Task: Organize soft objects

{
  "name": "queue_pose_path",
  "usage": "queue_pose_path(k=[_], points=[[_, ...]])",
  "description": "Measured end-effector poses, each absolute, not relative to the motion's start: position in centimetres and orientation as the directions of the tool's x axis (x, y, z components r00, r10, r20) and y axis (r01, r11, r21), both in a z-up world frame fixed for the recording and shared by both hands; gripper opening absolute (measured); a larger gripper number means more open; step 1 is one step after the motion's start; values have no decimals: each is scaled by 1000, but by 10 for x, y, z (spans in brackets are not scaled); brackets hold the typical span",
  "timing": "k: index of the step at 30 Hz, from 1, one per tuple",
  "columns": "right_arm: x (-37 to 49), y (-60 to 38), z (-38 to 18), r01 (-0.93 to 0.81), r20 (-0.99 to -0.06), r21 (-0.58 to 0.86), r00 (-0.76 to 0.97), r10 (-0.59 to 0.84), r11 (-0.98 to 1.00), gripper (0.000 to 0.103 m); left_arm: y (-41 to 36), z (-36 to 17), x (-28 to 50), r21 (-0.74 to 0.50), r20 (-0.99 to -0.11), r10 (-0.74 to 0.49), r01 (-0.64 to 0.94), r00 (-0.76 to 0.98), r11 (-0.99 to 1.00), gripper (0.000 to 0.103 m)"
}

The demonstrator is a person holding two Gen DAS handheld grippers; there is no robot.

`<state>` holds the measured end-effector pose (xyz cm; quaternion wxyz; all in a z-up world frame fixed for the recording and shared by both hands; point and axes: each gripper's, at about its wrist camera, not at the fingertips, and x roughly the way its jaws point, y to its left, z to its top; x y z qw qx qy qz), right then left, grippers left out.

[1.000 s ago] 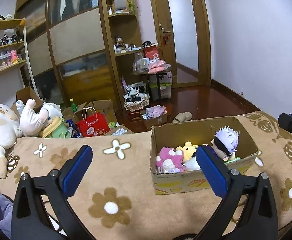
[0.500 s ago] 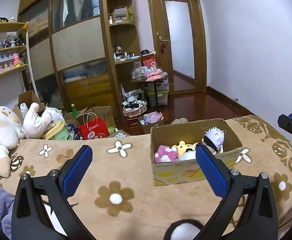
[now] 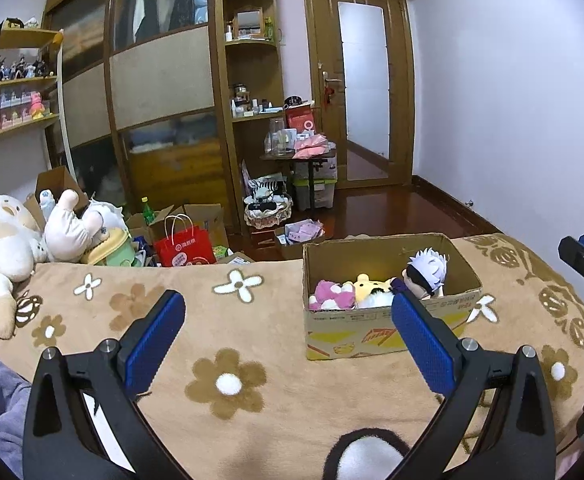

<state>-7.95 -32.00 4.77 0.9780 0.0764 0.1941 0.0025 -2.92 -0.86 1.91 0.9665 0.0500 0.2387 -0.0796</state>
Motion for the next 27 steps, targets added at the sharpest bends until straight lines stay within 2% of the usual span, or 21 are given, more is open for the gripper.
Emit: queue_pose_path(k=[27], points=[[-69,-318,30,65,-416,133,909,-4,989,103,-23,-1,-17,87,-507,-129,199,852,976,102]])
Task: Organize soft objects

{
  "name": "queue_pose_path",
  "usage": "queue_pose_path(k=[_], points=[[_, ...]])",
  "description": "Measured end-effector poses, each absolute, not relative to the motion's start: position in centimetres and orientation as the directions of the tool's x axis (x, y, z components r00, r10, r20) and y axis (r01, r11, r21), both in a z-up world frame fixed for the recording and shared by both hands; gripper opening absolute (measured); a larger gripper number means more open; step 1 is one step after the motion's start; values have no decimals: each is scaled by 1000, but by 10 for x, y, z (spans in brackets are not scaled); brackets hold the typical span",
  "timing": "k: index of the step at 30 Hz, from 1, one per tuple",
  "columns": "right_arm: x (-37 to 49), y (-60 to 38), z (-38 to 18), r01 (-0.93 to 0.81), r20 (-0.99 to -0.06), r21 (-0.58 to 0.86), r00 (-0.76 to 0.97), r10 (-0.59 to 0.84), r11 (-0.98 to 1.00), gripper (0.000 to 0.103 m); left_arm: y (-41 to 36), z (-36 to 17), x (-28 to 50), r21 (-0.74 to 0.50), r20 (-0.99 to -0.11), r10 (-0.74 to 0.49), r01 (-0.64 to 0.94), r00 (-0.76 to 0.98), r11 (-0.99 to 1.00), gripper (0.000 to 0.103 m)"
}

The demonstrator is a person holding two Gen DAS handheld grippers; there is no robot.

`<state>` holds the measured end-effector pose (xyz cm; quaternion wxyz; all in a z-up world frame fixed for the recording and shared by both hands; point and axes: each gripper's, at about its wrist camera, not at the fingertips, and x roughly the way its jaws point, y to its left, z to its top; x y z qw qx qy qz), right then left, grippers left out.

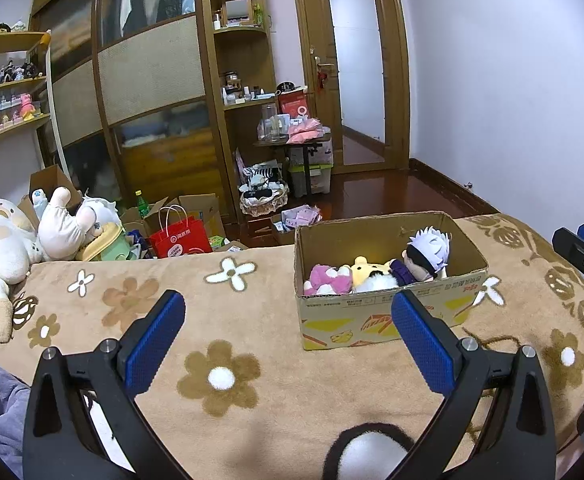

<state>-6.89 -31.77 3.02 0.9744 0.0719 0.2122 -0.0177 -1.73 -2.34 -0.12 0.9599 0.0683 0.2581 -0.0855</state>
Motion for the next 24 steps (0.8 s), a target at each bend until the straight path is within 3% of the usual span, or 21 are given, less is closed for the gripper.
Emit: queue_pose_path(k=[24], points=[[-65,-321,20,86,-428,123,904,-25,989,103,-25,-5,-19,134,-515,-103,198,851,971,102]])
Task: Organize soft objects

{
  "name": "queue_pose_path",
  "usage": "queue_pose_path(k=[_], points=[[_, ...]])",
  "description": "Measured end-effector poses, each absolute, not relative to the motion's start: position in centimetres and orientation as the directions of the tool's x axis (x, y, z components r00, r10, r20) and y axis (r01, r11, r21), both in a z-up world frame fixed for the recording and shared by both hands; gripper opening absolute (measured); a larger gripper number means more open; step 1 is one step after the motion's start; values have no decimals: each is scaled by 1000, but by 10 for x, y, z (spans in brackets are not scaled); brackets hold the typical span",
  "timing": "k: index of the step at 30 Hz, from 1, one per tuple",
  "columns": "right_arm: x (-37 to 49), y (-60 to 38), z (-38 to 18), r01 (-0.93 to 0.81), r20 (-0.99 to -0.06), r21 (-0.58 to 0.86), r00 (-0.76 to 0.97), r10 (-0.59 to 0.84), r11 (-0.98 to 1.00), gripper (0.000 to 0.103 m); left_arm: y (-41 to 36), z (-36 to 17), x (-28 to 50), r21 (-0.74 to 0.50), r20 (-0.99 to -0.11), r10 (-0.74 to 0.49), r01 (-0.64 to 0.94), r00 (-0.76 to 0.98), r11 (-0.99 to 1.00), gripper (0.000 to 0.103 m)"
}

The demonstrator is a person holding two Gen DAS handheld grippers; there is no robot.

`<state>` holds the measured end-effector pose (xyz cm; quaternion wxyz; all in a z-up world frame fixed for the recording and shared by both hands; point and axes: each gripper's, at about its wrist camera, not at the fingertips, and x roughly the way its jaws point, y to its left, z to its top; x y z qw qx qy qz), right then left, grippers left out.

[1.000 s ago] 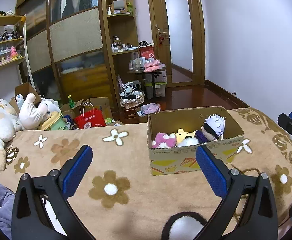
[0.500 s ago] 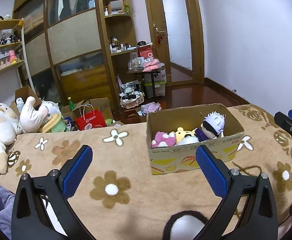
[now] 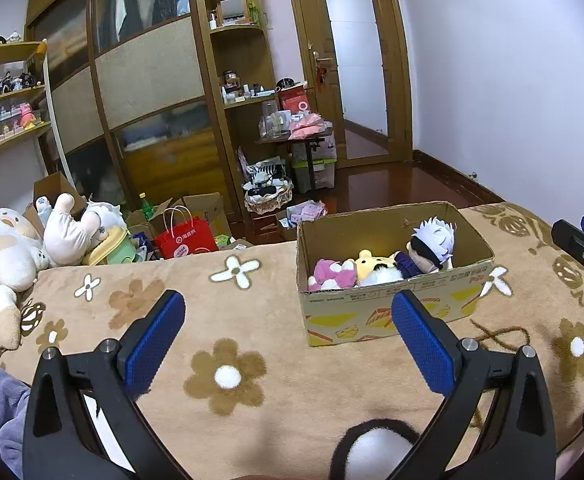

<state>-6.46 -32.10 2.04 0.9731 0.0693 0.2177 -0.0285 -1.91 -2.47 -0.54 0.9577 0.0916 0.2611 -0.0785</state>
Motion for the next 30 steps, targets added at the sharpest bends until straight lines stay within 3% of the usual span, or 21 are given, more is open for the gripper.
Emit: queue_pose_path(k=[30], points=[[-64,-319,17,82,-430,117,903,-24,990,103,-23,-5,-22,128,-507,-103,192,856,973,102]])
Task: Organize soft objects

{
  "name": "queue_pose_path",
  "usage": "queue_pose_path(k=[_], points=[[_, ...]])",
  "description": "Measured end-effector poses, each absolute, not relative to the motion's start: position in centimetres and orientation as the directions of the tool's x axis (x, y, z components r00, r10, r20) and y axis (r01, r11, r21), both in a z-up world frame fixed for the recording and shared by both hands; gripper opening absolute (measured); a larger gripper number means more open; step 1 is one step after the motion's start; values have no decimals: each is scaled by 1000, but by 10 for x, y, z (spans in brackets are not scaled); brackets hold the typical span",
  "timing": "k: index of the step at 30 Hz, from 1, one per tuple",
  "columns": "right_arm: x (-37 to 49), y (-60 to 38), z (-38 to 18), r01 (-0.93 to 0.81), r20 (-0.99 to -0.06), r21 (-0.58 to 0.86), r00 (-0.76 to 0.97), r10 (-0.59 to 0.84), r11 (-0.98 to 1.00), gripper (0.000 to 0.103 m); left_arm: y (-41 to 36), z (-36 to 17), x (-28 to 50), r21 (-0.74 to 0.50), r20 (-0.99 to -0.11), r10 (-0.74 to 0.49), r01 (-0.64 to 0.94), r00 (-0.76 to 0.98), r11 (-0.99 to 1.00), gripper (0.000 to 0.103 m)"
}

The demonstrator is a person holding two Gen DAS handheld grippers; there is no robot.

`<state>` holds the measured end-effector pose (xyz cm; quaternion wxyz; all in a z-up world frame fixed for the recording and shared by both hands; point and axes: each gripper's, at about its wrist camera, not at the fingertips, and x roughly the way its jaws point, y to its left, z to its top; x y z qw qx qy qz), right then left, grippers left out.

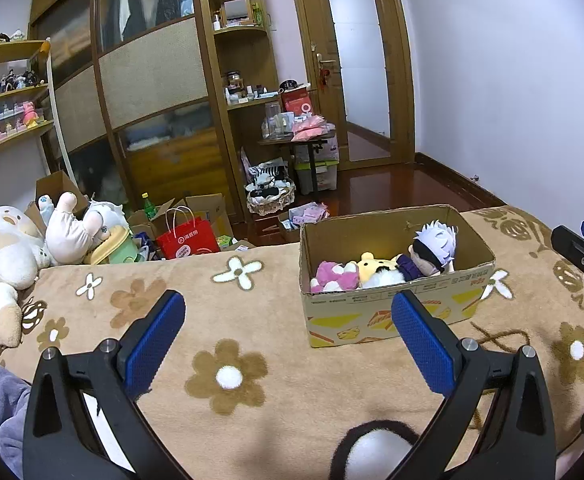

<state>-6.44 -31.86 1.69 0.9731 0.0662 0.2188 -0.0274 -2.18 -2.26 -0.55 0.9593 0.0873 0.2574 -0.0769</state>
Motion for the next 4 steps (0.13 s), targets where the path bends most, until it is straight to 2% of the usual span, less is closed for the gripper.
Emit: queue_pose_path(k=[4], points=[[-64,-319,17,82,-429,117,903,-24,990,103,-23,-6,-21,129,-510,-97,188,855,974,102]])
